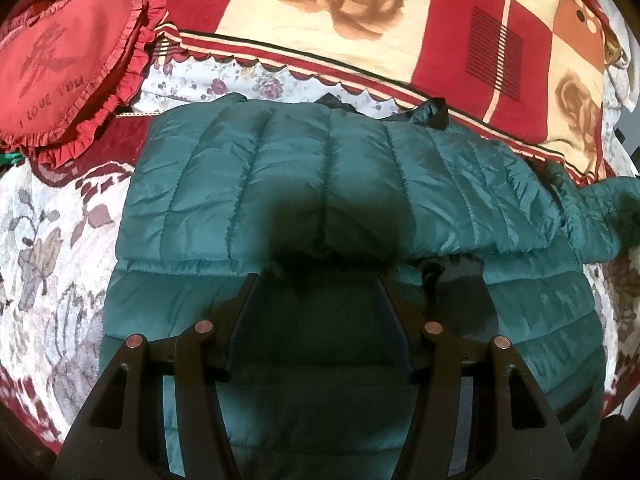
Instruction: Fold large clothes
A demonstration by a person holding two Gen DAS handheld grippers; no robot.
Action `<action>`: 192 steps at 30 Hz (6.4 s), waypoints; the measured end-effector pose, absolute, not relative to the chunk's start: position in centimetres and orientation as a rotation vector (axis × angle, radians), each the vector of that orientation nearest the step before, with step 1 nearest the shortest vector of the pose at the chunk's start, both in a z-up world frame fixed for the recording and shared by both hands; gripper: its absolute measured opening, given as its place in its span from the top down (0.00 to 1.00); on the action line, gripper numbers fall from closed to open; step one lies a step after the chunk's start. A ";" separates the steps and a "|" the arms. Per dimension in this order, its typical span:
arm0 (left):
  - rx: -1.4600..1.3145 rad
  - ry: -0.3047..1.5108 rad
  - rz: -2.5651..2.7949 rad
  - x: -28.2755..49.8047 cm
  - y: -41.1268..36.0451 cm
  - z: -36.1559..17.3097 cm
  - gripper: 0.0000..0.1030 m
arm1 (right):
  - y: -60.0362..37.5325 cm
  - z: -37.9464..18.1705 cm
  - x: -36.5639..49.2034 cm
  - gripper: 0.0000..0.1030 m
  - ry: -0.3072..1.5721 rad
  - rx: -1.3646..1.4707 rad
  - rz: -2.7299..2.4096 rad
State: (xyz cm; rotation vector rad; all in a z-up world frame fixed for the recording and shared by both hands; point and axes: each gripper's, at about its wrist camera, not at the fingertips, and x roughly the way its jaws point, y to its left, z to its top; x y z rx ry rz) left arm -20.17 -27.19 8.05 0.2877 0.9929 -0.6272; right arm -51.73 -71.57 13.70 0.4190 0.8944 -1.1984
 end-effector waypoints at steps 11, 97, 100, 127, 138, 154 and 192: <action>0.289 0.998 -0.626 -20.0 -27.3 7.9 0.45 | -73.4 13.0 -51.0 0.38 0.876 0.381 -1.244; 0.003 0.988 -0.541 -14.6 -15.8 11.6 0.45 | -37.6 19.6 -19.5 0.81 0.751 0.476 0.019; -0.008 0.992 -0.534 -14.1 -15.3 11.4 0.45 | -36.8 17.4 -18.4 0.81 0.792 0.479 0.027; -0.104 0.984 -0.689 -14.3 -19.9 14.5 0.30 | -40.4 16.7 -28.7 0.18 0.753 0.449 -0.082; -0.032 1.072 -0.660 -12.7 -26.2 11.3 0.30 | -47.0 17.3 -38.7 0.17 0.701 0.503 -0.225; 0.058 0.922 -0.630 -11.4 -23.7 14.7 0.85 | -50.4 15.6 -37.2 0.17 0.724 0.531 -0.393; 0.208 0.777 -0.572 -16.3 -23.0 15.9 0.77 | -43.7 12.7 -27.8 0.37 0.813 0.380 -0.320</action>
